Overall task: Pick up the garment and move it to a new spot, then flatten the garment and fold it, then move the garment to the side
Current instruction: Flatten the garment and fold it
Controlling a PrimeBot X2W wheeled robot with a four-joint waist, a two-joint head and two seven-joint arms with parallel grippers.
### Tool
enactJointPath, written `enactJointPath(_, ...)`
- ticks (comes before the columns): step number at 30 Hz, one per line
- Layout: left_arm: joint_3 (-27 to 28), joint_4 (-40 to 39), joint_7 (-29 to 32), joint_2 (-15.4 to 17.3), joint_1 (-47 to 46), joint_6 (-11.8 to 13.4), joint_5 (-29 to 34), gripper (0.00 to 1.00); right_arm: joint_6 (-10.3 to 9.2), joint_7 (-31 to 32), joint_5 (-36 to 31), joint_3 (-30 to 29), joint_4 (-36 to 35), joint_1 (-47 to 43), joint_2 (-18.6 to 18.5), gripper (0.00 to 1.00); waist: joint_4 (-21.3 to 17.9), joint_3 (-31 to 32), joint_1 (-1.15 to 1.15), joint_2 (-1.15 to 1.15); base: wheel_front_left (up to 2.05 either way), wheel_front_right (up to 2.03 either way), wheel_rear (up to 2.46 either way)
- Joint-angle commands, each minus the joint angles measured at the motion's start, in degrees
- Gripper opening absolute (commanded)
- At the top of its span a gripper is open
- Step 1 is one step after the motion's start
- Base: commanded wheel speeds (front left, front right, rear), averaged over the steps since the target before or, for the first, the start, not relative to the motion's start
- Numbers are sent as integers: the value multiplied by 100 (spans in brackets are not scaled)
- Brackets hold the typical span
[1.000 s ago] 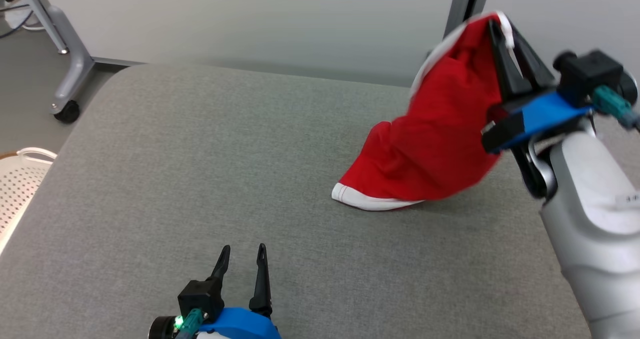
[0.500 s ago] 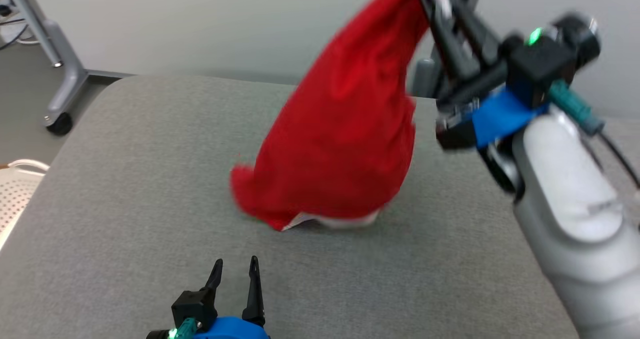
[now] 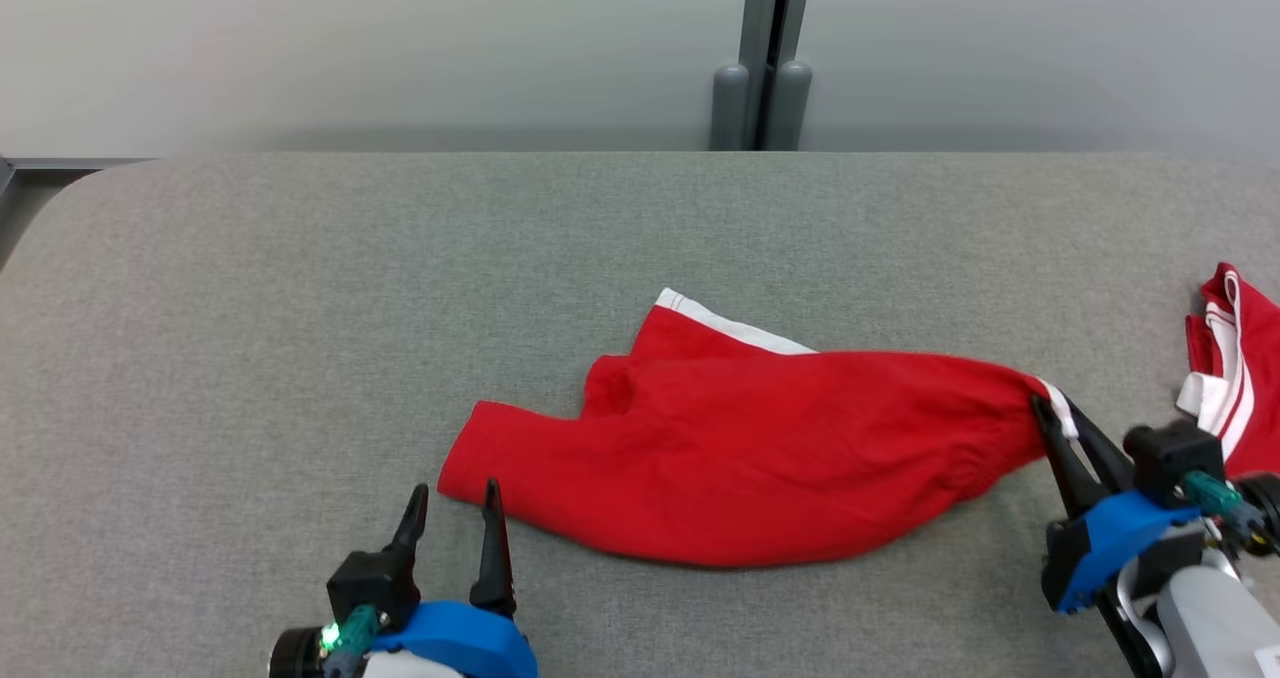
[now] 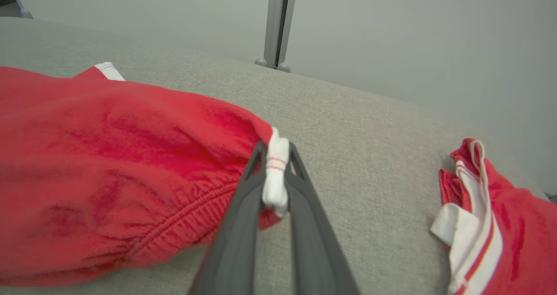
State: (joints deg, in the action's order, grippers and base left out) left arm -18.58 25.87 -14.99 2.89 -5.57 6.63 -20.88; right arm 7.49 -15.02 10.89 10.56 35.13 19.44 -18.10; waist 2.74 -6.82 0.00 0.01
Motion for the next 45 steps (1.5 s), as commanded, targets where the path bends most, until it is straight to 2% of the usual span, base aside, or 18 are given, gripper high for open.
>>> enactJointPath(1,46,-39,-27,-1,-136,-12,28,100,1,-16,-59,-113,148,-121,14,0,-21,-23,0,-1,0,0,0)
enactJointPath(3,71,-158,-26,-1,-326,-53,85,100,1,-19,-64,-329,565,-156,166,100,-64,-90,0,-1,0,0,0)
enactJointPath(10,-3,-203,-26,-6,-1362,-176,234,100,1,-20,-269,-734,308,46,531,100,-256,-340,0,-1,0,0,0)
enactJointPath(16,-714,884,-3,-3,-2669,-404,-252,100,1,-18,-264,-620,-166,151,841,100,-608,-633,0,-1,0,0,0)
enactJointPath(19,-1186,1537,311,-3,-3235,-461,-632,100,1,-16,-216,-449,-355,225,947,100,-850,-796,0,-1,0,0,0)
enactJointPath(26,-1833,2740,836,2,-3971,-265,-1136,100,1,-16,-41,-198,-699,376,1086,100,-1303,-1048,0,-1,0,0,0)
enactJointPath(36,-2229,3579,1067,-1,-4290,-225,-1543,100,1,-17,50,-209,-891,428,1097,100,-1474,-1219,0,-1,0,0,0)
enactJointPath(37,-2275,3628,1076,-1,-4307,-256,-1568,77,1,-16,54,-216,-909,434,1100,100,-1482,-1228,0,-1,0,0,0)
enactJointPath(38,-2338,3657,1053,0,-4334,-294,-1579,4,1,-17,63,-228,-925,431,1105,100,-1489,-1234,0,-1,0,0,0)
enactJointPath(39,-2408,3693,1036,-1,-4352,-338,-1585,0,1,-16,68,-233,-926,425,1110,100,-1495,-1232,0,-1,0,0,0)
enactJointPath(45,-2595,3580,267,0,-4345,-366,-1642,0,1,-16,24,-445,-866,202,1082,100,-1323,-955,0,-1,0,0,0)
